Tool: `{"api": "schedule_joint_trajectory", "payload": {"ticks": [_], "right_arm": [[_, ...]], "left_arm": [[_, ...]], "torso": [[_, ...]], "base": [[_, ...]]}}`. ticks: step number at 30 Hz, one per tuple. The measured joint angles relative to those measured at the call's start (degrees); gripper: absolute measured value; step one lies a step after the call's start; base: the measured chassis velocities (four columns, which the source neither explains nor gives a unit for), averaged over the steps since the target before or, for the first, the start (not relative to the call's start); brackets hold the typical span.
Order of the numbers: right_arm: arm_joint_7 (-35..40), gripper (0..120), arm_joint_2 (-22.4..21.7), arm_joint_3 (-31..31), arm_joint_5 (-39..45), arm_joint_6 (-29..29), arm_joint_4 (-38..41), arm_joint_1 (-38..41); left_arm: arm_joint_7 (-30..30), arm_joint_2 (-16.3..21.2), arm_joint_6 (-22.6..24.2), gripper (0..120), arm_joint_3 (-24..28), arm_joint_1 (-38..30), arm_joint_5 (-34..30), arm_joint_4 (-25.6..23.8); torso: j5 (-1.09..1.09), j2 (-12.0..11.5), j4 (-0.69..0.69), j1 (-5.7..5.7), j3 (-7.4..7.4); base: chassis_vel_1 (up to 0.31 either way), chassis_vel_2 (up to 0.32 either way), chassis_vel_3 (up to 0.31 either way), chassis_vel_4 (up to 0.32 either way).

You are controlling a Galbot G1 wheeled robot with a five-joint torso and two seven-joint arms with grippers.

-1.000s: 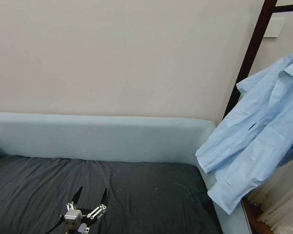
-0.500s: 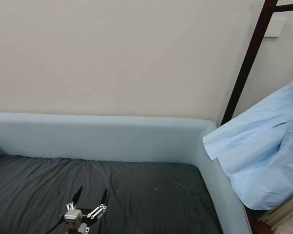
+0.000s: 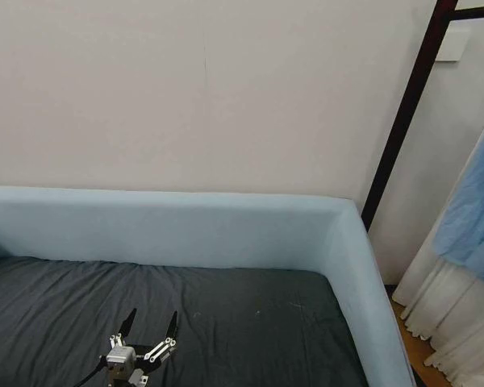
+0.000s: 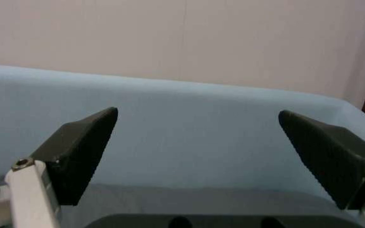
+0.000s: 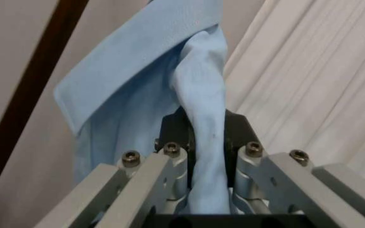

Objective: Pick up the clothes from the sofa and hang them on the clothes hanger.

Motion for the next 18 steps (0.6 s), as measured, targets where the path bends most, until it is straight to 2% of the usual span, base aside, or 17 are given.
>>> {"api": "schedule_joint_trajectory", "payload": {"ticks": [4,5,6,8,9,12,13,16,18], "right_arm": [[-1.8,8,1.8,-3.5,0.3,1.8,-1.0,4.7],[-3.0,8,3.8,-8.3,0.3,2.9,-2.2,9.2],[-3.7,8,8.3,-18.0,0.1,3.7,-3.9,18.8],[-3.6,8,9.1,-19.4,0.1,3.9,-4.3,20.4],[-3.3,8,10.6,-21.2,-0.2,4.3,-5.0,22.6],[-2.5,8,13.5,-24.5,-1.1,5.2,-7.8,27.8],[-2.5,8,13.5,-24.5,-1.1,5.2,-7.8,27.8],[-2.8,8,14.1,-28.7,-4.9,5.7,-10.3,34.3],[-3.0,8,14.0,-30.5,-6.0,5.4,-10.7,36.2]], "left_arm": [[0.0,0.0,0.0,100,0.0,0.0,0.0,0.0],[0.0,0.0,0.0,100,0.0,0.0,0.0,0.0],[0.0,0.0,0.0,100,0.0,0.0,0.0,0.0],[0.0,0.0,0.0,100,0.0,0.0,0.0,0.0],[0.0,0.0,0.0,100,0.0,0.0,0.0,0.0],[0.0,0.0,0.0,100,0.0,0.0,0.0,0.0],[0.0,0.0,0.0,100,0.0,0.0,0.0,0.0],[0.0,0.0,0.0,100,0.0,0.0,0.0,0.0],[0.0,0.0,0.0,100,0.0,0.0,0.0,0.0]], "torso": [[-0.02,0.0,-0.04,0.00,-0.01],[-0.02,0.0,-0.05,-0.01,-0.02],[0.09,0.0,0.04,0.01,0.02],[0.05,0.0,0.03,0.00,0.01],[-0.05,0.0,0.06,0.00,0.00],[0.08,0.0,0.02,0.00,0.01],[0.08,0.0,0.02,0.00,0.01],[-0.03,0.0,-0.03,0.00,-0.01],[-0.01,0.0,-0.03,0.00,-0.01]], "base": [[0.000,0.000,0.000,0.000],[0.000,0.000,0.000,0.000],[0.000,0.000,0.000,0.000],[0.000,0.000,0.000,0.000],[0.000,0.000,0.000,0.000],[0.000,0.000,0.000,0.000],[0.000,0.000,0.000,0.000],[0.000,0.000,0.000,0.000],[0.000,0.000,0.000,0.000]]}}
